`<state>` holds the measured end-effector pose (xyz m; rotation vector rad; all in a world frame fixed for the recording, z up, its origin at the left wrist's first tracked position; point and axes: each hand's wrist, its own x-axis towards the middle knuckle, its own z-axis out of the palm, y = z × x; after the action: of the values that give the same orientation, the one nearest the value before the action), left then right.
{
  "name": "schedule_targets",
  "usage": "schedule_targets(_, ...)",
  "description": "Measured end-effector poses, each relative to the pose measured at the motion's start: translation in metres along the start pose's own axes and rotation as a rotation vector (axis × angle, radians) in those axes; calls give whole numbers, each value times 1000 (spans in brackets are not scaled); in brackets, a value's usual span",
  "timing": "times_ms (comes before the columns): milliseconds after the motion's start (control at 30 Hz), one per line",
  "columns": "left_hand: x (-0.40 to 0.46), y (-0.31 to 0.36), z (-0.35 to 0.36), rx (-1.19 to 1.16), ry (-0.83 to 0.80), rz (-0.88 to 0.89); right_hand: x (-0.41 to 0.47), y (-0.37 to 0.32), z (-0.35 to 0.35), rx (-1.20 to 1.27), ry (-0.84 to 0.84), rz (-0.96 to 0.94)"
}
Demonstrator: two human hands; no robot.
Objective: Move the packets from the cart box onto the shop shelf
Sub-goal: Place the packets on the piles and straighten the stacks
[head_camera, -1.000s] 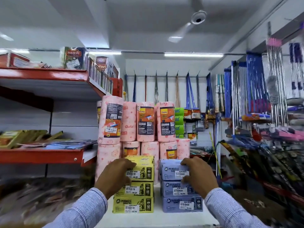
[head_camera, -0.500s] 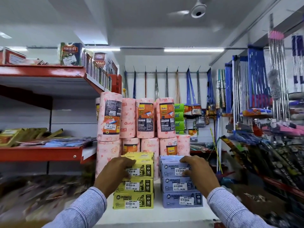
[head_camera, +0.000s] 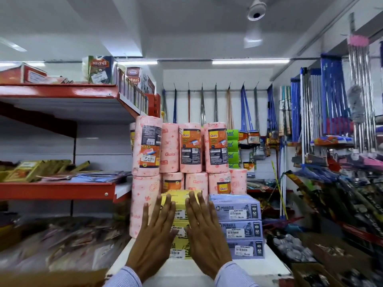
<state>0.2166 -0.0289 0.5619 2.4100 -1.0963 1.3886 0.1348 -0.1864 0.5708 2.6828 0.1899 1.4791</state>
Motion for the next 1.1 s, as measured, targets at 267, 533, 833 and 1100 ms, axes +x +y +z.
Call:
schedule_targets(267,-7,-20,25,-112,-39,-56,5,-6,40,-18,-66,56)
schedule_targets(533,-7,-8,19,-124,1,-25,-5,9,25,5,-8,55)
schedule_targets(833,45,92,16,-225,57,85,-51,96,-14,-73,42,212)
schedule_targets(1100,59,121,35,-153,-15,93,-61,123,-12,-55,1,227)
